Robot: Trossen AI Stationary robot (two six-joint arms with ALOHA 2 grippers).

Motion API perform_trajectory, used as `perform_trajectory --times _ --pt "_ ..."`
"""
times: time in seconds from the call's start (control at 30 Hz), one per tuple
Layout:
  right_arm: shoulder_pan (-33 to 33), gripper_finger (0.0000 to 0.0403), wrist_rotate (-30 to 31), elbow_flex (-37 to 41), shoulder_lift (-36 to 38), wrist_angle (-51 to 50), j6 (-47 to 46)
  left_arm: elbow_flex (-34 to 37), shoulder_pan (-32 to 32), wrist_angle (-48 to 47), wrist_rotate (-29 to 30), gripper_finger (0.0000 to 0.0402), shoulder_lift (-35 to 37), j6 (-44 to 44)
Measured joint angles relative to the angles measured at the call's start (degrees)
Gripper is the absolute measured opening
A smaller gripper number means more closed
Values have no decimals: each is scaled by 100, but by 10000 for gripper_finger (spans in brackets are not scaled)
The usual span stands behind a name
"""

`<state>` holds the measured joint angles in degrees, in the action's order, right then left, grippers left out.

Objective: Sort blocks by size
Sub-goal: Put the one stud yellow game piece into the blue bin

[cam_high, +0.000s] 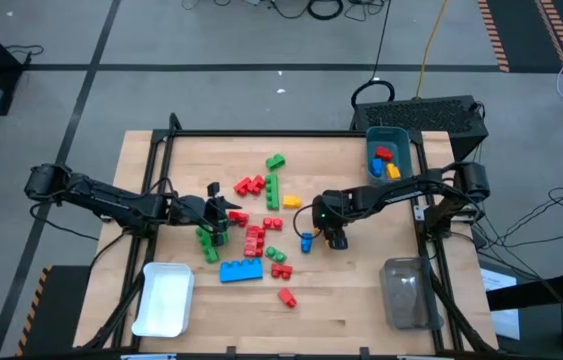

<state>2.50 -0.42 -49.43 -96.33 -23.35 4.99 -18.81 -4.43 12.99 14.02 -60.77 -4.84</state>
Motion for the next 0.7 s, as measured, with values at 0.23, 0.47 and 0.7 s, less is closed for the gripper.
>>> perform_trajectory --times 0.23,0.47,0.7 --pt "2 137 6 0 23 32 -259 2 8 -1 4 167 0 -2" --pt "141 114 8 0 326 -5 -645 0 100 1 9 167 0 2" --pt "597 119 89 0 1026 -221 -1205 2 107 2 15 167 0 4"
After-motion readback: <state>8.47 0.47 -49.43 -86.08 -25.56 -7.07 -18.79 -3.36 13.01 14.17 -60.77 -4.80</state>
